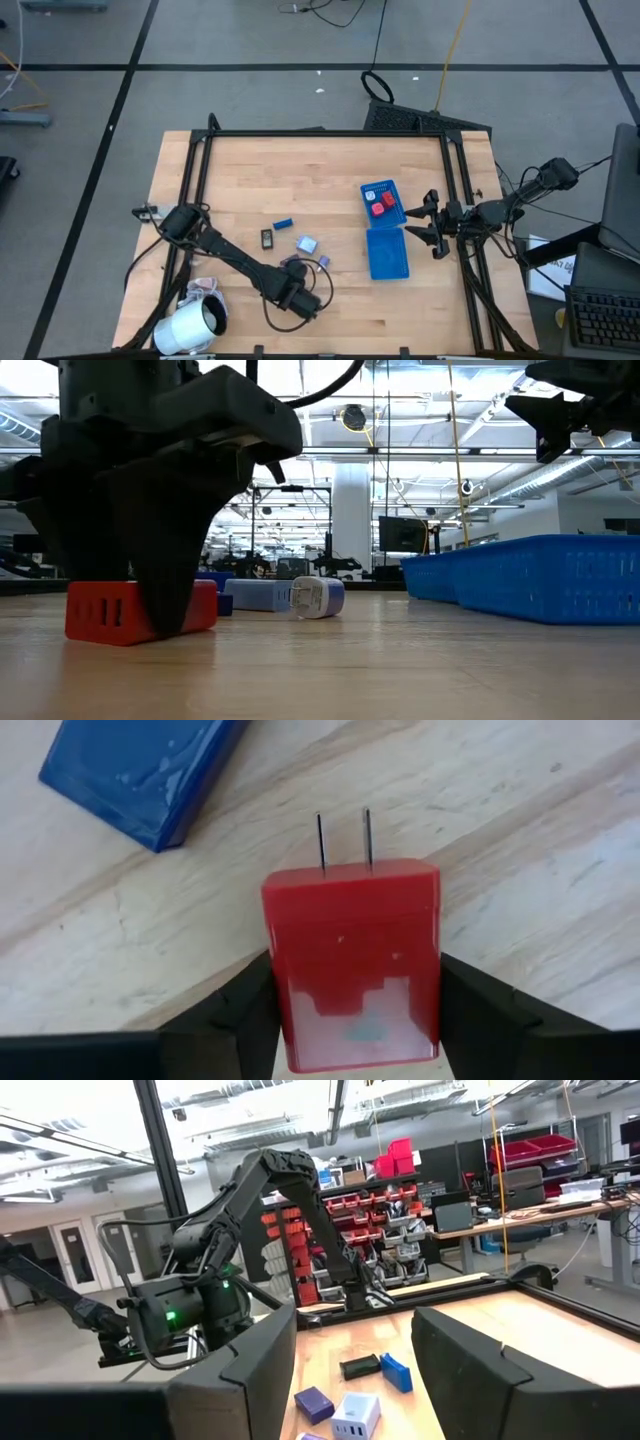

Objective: Pick & Place Office items
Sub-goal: Put the red charger adapter into the top blue bin

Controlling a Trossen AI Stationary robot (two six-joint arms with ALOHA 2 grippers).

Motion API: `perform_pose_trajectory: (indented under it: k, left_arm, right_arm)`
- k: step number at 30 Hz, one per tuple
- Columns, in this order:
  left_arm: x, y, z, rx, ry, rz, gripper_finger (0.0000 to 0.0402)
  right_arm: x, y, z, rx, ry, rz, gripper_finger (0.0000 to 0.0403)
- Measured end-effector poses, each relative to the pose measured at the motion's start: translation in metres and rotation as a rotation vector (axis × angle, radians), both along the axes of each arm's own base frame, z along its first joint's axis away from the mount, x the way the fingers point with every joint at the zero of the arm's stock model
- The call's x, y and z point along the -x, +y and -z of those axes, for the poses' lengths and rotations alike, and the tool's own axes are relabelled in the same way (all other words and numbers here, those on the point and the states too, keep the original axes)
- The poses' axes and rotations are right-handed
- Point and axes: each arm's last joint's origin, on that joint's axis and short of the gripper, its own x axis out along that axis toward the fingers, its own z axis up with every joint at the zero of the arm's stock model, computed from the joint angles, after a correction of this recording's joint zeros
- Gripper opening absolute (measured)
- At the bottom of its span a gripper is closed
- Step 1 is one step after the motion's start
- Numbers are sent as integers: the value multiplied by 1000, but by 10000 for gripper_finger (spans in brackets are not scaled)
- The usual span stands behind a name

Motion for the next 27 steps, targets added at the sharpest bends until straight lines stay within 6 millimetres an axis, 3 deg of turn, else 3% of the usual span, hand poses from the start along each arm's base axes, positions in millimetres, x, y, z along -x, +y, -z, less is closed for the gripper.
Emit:
perform_pose_trajectory:
  k: [5, 14, 17, 19, 22, 25, 27]
  left_arm:
    - [-2, 1, -12, -26, -66, 103, 211]
    - [5, 1, -122, -296, -623, 431, 211]
    - [3, 0, -144, -368, -759, 543, 211]
    - [-4, 2, -142, -365, -806, 593, 211]
    - [-20, 12, -115, -335, -876, 647, 211]
    - [-28, 29, -88, -289, -959, 674, 211]
    - [-26, 44, -83, -259, -1030, 680, 211]
  right_arm:
    - [0, 0, 1, 4, 8, 0, 189]
    - [0, 0, 2, 11, 20, 1, 189]
    - [0, 0, 2, 10, 20, 2, 189]
    - [0, 0, 2, 9, 18, 2, 189]
    - [0, 0, 2, 9, 18, 4, 189]
    - [0, 0, 2, 10, 21, 6, 189]
    - [-1, 0, 3, 9, 26, 3, 189]
